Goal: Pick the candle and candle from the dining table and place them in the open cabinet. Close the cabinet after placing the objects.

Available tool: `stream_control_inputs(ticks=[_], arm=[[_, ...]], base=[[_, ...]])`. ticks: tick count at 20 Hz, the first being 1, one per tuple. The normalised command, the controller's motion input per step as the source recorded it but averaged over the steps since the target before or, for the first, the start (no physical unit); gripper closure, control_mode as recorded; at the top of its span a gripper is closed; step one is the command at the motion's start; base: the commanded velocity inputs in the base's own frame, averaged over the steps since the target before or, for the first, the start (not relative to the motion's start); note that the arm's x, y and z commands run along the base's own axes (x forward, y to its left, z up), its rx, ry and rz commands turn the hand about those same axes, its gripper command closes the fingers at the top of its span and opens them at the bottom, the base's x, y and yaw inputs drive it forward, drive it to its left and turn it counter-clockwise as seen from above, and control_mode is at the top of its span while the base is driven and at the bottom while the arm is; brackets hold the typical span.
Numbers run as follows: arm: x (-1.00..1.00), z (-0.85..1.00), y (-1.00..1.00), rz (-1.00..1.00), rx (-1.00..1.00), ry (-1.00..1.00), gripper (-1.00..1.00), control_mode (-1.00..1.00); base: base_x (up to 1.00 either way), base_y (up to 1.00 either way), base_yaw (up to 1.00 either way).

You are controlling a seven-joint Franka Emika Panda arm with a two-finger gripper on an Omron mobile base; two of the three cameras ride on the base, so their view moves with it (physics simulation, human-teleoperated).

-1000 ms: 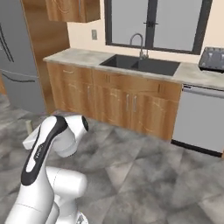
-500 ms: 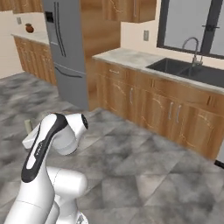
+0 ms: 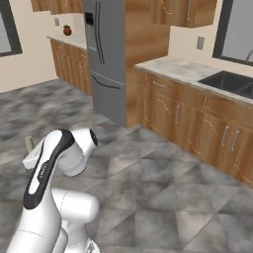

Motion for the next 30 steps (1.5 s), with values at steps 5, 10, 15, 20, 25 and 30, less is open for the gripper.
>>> stream_control_inputs(ticks=[5, 10, 15, 20, 25, 30], arm=[[0.00, 0.00, 0.00, 0.00, 0.00, 0.00, 1.00, 1.00], [0.00, 0.00, 0.00, 0.00, 0.00, 0.00, 1.00, 1.00], [0.00, 0.00, 0.00, 0.00, 0.00, 0.00, 1.00, 1.00], [0.00, 0.00, 0.00, 0.00, 0.00, 0.00, 1.00, 1.00], [0.00, 0.00, 0.00, 0.00, 0.00, 0.00, 1.00, 1.00], [0.00, 0.00, 0.00, 0.00, 0.00, 0.00, 1.00, 1.00]], base=[[0.53, 0.33, 0.08], [0.56, 0.35, 0.06], [0.58, 0.36, 0.04], [0.61, 0.37, 0.01], [0.63, 0.38, 0.00], [0.63, 0.38, 0.00]])
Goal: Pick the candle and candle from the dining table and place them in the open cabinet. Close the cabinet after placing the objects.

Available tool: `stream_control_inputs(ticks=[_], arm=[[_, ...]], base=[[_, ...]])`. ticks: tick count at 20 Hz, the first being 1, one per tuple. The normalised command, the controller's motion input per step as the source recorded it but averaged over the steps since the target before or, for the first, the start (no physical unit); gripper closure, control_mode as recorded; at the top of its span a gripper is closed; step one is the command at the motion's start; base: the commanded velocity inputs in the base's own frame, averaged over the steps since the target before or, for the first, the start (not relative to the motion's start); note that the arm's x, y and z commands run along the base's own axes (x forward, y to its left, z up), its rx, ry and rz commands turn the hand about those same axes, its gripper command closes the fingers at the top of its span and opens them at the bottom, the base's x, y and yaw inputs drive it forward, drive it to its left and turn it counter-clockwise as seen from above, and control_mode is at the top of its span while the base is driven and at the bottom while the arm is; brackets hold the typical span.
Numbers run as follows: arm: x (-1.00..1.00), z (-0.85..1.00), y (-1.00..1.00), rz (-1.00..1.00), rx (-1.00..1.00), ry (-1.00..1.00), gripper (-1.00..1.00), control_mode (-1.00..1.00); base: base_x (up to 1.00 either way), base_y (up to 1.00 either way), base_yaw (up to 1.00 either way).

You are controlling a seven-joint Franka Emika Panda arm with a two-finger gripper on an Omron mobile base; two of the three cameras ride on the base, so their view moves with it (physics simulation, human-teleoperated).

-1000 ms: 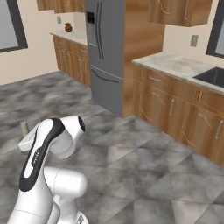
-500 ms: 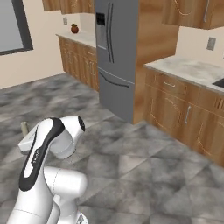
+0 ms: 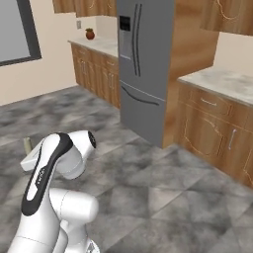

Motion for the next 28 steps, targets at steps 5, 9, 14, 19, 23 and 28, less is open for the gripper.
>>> stream_control_inputs(ticks=[5, 9, 14, 19, 23, 28], arm=[[0.00, 0.00, 0.00, 0.00, 0.00, 0.00, 1.00, 1.00], [0.00, 0.00, 0.00, 0.00, 0.00, 0.00, 1.00, 1.00], [0.00, 0.00, 0.00, 0.00, 0.00, 0.00, 1.00, 1.00], [0.00, 0.00, 0.00, 0.00, 0.00, 0.00, 1.00, 1.00], [0.00, 0.00, 0.00, 0.00, 0.00, 0.00, 1.00, 1.00], [0.00, 0.00, 0.00, 0.00, 0.00, 0.00, 1.00, 1.00]], base=[[0.63, 0.36, 0.00], [0.64, 0.34, 0.00], [0.65, 0.32, 0.00], [0.66, 0.30, 0.00], [0.65, 0.31, 0.00], [0.65, 0.30, 0.00]])
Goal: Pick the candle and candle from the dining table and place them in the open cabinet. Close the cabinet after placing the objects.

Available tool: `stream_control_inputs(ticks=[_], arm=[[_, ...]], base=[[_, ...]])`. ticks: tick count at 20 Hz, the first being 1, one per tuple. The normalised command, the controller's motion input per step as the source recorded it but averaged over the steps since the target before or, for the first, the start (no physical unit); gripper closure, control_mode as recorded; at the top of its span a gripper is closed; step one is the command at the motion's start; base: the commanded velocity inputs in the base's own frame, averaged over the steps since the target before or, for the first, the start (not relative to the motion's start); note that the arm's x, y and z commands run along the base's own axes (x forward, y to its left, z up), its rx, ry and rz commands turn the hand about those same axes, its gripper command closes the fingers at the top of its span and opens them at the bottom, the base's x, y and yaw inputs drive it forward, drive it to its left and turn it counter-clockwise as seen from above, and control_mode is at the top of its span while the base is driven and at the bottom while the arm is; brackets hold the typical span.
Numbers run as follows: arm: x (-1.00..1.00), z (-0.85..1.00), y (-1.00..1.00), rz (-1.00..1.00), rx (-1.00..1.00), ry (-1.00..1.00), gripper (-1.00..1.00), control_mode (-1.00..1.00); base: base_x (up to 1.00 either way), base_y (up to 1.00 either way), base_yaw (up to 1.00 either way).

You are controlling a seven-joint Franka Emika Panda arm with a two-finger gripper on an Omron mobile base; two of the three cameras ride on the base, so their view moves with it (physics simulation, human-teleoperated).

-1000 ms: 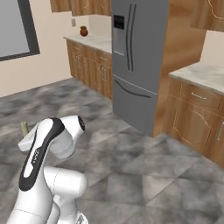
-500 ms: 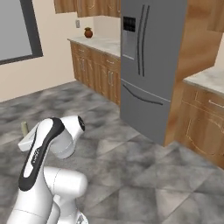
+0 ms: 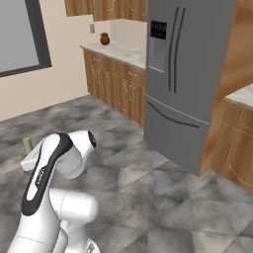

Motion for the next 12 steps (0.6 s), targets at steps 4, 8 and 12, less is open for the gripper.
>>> stream_control_inputs(ticks=[4, 8, 12], arm=[[0.00, 0.00, 0.00, 0.00, 0.00, 0.00, 1.00, 1.00], [0.00, 0.00, 0.00, 0.00, 0.00, 0.00, 1.00, 1.00], [0.00, 0.00, 0.00, 0.00, 0.00, 0.00, 1.00, 1.00]], base=[[0.65, 0.31, 0.00], [0.65, 0.32, 0.00], [0.65, 0.30, 0.00]])
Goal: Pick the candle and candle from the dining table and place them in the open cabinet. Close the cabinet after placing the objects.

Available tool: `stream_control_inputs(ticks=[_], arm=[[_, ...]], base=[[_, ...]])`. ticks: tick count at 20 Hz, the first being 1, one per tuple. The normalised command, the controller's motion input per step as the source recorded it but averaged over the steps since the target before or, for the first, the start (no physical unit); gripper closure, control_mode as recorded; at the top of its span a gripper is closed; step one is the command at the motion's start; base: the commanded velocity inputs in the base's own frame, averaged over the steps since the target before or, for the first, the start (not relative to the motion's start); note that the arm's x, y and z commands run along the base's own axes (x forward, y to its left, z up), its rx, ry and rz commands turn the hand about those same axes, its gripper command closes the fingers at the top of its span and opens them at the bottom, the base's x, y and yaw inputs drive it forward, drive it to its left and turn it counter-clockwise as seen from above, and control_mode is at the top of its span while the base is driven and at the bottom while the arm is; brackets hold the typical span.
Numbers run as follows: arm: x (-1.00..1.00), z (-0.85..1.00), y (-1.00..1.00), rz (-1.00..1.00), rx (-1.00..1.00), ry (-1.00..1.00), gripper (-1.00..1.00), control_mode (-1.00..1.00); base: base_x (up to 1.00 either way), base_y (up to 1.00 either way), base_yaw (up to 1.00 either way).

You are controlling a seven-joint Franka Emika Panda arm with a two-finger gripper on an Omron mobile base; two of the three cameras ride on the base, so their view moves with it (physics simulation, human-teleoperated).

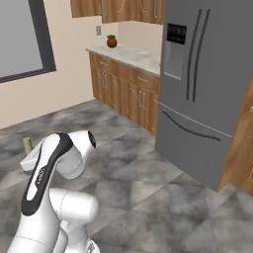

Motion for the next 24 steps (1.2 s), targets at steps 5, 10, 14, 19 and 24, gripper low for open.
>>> stream_control_inputs(ticks=[5, 10, 14, 19, 24], arm=[[0.00, 0.00, 0.00, 0.00, 0.00, 0.00, 1.00, 1.00], [0.00, 0.00, 0.00, 0.00, 0.00, 0.00, 1.00, 1.00], [0.00, 0.00, 0.00, 0.00, 0.00, 0.00, 1.00, 1.00], [0.00, 0.00, 0.00, 0.00, 0.00, 0.00, 1.00, 1.00], [0.00, 0.00, 0.00, 0.00, 0.00, 0.00, 1.00, 1.00]], base=[[0.65, 0.28, 0.00], [0.65, 0.29, 0.00], [0.65, 0.29, 0.00], [0.64, 0.31, 0.00], [0.66, 0.27, 0.00]])
